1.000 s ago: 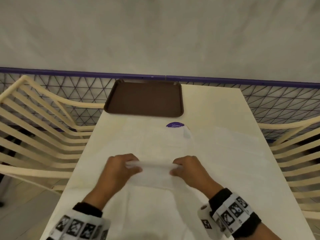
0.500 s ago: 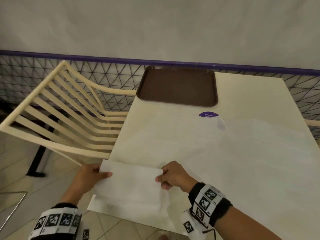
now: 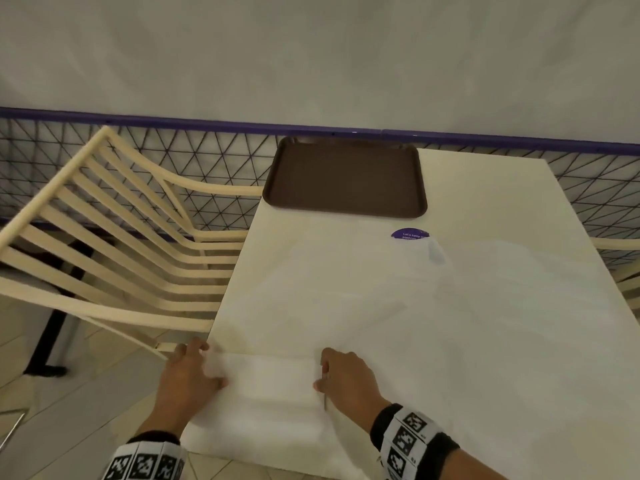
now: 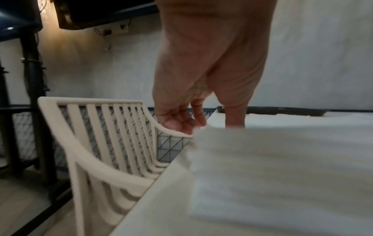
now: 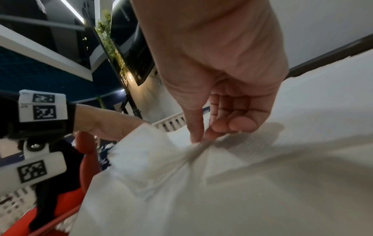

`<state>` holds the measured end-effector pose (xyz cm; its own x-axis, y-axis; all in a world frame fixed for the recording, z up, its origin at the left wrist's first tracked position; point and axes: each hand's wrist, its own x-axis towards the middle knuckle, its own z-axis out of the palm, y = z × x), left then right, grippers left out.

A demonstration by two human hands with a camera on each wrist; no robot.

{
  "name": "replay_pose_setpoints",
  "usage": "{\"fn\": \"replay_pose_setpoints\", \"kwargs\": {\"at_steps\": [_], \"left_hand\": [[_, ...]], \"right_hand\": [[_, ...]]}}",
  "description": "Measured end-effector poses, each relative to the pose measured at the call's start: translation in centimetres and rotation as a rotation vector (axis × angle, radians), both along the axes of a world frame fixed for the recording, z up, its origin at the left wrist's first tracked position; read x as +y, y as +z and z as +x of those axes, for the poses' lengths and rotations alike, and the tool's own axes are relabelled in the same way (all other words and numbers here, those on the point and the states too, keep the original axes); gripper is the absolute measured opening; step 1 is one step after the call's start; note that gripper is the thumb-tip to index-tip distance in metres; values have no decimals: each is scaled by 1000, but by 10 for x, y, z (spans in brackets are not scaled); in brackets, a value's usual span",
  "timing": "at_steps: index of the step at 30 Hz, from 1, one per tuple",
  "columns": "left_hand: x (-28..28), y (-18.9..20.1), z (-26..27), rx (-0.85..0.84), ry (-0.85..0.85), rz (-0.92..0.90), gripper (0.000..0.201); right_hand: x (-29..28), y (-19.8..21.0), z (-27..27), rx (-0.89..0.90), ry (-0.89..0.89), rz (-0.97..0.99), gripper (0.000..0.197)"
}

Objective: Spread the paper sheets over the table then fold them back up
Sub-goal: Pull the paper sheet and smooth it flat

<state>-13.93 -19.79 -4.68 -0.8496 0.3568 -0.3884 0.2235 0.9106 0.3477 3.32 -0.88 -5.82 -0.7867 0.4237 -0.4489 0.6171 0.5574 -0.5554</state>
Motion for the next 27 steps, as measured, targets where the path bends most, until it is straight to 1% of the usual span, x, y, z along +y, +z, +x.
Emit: {"fn": "replay_pose_setpoints", "kwargs": {"at_steps": [1,2,3,4,7,8,10,13,15,16,18,20,24,27], "left_hand": [[6,2,1,50,-44,-31,62],[14,3,3,114,-92,-43,67],[25,6,6,164,-132,-32,66],[40,10,10,187,-173,15,62],[93,12,25,162,-336,159,43],[112,11,31,146,-388,188,39],[153,10,42,130,-493,235,33],[212,7,64,109,-666,271,32],[245,4,79,58,-798,268,39],[259,3,86,34,-879,250,44],[281,1,96,29,-1053,156,54],[294,1,102,85,-1181,57,52],[306,3,102,159,-1285,-66,33],[308,8,100,120,-1273,-43,23]], "right_hand": [[7,2,5,29,-32,-17,14],[17,4,11,63,-80,-41,12],[28,7,18,98,-135,-64,11],[41,10,27,133,-194,-71,12],[84,19,62,190,-350,-23,24],[98,20,76,191,-402,10,25],[123,22,105,176,-512,69,21],[151,20,144,150,-661,97,15],[163,17,165,149,-722,91,16],[168,15,173,149,-741,85,17],[173,12,186,152,-756,64,20],[176,8,195,156,-741,46,25],[179,10,203,170,-706,-24,30],[179,16,198,187,-655,-54,30]]}}
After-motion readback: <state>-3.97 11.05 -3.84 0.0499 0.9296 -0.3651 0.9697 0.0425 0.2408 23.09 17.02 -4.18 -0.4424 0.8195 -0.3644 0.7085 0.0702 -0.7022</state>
